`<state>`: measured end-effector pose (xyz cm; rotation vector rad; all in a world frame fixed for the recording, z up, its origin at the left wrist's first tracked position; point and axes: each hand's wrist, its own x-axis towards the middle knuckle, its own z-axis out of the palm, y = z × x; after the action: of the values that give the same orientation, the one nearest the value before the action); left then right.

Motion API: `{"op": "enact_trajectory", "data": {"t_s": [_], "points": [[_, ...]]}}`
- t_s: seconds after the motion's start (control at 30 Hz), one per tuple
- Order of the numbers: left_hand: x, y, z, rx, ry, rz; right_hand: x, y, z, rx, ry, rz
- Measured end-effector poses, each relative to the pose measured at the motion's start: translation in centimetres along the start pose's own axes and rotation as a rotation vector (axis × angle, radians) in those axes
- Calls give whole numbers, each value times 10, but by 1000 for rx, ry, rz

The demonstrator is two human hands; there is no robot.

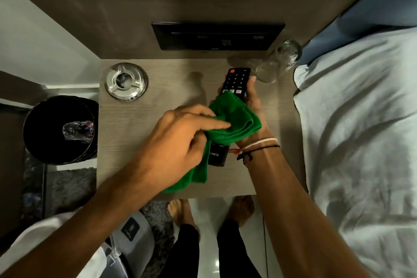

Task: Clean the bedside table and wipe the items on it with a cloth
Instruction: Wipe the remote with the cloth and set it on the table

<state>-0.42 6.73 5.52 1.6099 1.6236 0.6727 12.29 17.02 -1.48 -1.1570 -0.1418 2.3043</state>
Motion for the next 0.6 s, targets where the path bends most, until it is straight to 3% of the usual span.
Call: {"op": "enact_trajectory", "data": {"t_s": [0.13, 0.27, 0.37, 0.6], "points": [[-22, 0, -10, -87, -130, 14, 17, 2, -2, -97, 134, -55], [-32, -15, -22, -104, -174, -66, 33, 8, -1, 8, 273, -67], [-33, -31, -33, -85, -157, -133, 46, 15, 2, 90, 311, -102], [-29, -68, -45, -162, -77, -246, 82, 26, 12, 25, 439, -213]]}}
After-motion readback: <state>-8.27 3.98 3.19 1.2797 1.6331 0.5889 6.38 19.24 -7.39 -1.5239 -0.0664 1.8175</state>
